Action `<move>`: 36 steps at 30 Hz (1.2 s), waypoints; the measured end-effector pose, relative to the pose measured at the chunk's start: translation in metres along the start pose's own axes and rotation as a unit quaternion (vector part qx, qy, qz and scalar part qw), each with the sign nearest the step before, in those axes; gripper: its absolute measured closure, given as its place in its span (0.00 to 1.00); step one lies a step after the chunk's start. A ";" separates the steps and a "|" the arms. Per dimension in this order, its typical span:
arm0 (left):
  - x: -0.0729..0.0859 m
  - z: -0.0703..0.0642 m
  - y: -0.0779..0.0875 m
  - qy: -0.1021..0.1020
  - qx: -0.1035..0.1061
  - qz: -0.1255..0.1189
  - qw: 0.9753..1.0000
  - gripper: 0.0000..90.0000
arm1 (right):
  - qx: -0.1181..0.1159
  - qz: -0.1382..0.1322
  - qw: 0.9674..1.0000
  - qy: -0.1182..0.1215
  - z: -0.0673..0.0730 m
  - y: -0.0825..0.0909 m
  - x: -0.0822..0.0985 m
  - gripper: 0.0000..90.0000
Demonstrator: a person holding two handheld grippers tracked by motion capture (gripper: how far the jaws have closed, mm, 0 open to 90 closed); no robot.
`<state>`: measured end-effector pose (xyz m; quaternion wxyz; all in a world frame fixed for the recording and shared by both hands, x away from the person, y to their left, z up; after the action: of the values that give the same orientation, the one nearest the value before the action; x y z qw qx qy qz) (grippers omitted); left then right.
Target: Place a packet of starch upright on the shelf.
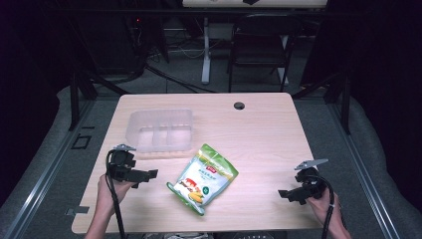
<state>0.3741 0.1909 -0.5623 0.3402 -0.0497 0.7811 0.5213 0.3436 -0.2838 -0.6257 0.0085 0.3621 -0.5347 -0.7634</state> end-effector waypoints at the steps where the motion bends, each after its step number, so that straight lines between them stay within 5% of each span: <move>1: -0.002 -0.002 -0.001 -0.001 0.000 -0.001 1.000 0.00 | -0.002 0.000 1.000 -0.001 0.000 0.000 0.000 0.05; 23: -0.039 -0.048 -0.043 -0.061 0.045 0.043 0.996 0.00 | -0.007 0.006 1.000 0.004 0.002 0.000 0.001 0.05; 36: -0.054 -0.064 -0.064 -0.076 0.060 0.058 0.994 0.01 | -0.007 0.002 1.000 0.003 0.003 -0.001 0.000 0.05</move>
<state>0.4126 0.0923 -0.5662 0.3703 0.0556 0.7842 0.4947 0.3426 -0.2813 -0.6263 0.0138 0.3631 -0.5302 -0.7661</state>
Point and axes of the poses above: each handheld gripper's, and its own axes: y roughly backward along the jaws, x roughly out of its underside, z roughly to its left, the point moved 9 cm from there along -y, roughly forward along the jaws, and after that the axes turned 1 degree about -x, right-handed, at the moved point
